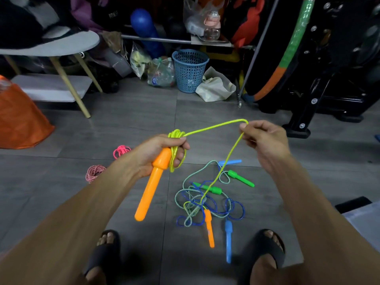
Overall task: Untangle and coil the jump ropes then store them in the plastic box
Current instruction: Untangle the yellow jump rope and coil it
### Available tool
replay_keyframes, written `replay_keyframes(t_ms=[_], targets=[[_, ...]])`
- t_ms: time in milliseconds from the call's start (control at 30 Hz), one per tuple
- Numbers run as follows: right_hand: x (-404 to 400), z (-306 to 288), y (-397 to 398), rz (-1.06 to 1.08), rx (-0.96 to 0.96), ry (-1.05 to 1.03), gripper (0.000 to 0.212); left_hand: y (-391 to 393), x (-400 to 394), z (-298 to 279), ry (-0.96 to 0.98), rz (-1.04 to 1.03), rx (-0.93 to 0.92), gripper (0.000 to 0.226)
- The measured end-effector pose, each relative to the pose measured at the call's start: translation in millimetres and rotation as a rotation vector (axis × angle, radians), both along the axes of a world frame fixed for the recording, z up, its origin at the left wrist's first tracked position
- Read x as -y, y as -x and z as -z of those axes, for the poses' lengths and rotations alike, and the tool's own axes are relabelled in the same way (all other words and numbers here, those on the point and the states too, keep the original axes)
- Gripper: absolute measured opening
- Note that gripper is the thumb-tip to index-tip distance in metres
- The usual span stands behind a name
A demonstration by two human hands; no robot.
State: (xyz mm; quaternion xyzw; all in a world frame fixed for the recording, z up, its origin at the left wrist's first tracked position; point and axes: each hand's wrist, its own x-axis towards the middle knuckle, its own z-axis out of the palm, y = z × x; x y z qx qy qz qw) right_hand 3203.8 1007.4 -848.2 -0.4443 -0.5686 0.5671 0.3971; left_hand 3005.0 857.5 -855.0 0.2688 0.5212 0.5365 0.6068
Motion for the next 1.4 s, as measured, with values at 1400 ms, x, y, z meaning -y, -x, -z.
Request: replay_keyframes(t_ms=[1400], targets=[[50, 22, 25, -0.614, 0.473, -0.431, 0.015, -15, -25, 50, 0.014, -0.1, -1.03, 0.03]])
